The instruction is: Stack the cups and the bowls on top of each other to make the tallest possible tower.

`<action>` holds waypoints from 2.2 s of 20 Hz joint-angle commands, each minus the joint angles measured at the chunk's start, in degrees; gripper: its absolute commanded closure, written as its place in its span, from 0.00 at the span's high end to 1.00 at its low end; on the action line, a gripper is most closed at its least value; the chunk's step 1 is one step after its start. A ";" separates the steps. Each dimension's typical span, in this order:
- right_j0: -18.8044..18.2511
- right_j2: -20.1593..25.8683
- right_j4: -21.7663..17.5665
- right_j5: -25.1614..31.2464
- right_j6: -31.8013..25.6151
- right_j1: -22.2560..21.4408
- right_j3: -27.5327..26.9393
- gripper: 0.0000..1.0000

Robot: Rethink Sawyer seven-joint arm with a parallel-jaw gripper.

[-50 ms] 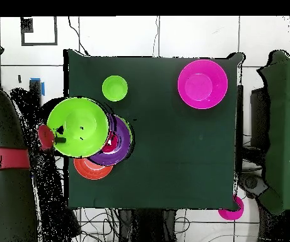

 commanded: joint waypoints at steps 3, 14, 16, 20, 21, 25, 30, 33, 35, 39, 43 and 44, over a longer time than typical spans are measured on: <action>0.78 1.19 0.09 -5.27 14.59 3.26 6.39 0.00; 0.65 1.39 -0.35 -5.91 15.23 3.56 6.40 0.00; 0.57 1.54 -0.34 -5.98 15.35 3.58 6.43 0.00; 0.50 1.70 -0.54 -6.19 15.69 3.70 6.43 0.00; 0.48 1.75 -0.56 -6.36 15.82 3.80 6.42 0.00; 0.50 1.77 -0.53 -6.74 16.07 3.84 6.62 0.00; 0.53 1.75 -0.50 -7.41 16.53 4.08 7.00 0.00; 0.61 1.73 -0.58 -7.73 16.72 4.23 7.12 0.00; 0.61 1.73 -0.60 -7.97 16.92 4.48 7.05 0.00; 0.61 1.71 -0.55 -8.51 17.12 4.77 7.18 0.00; 0.63 1.66 -0.41 -8.98 17.47 4.94 7.35 0.00; 0.66 1.62 -0.43 -9.12 17.59 5.01 7.39 0.00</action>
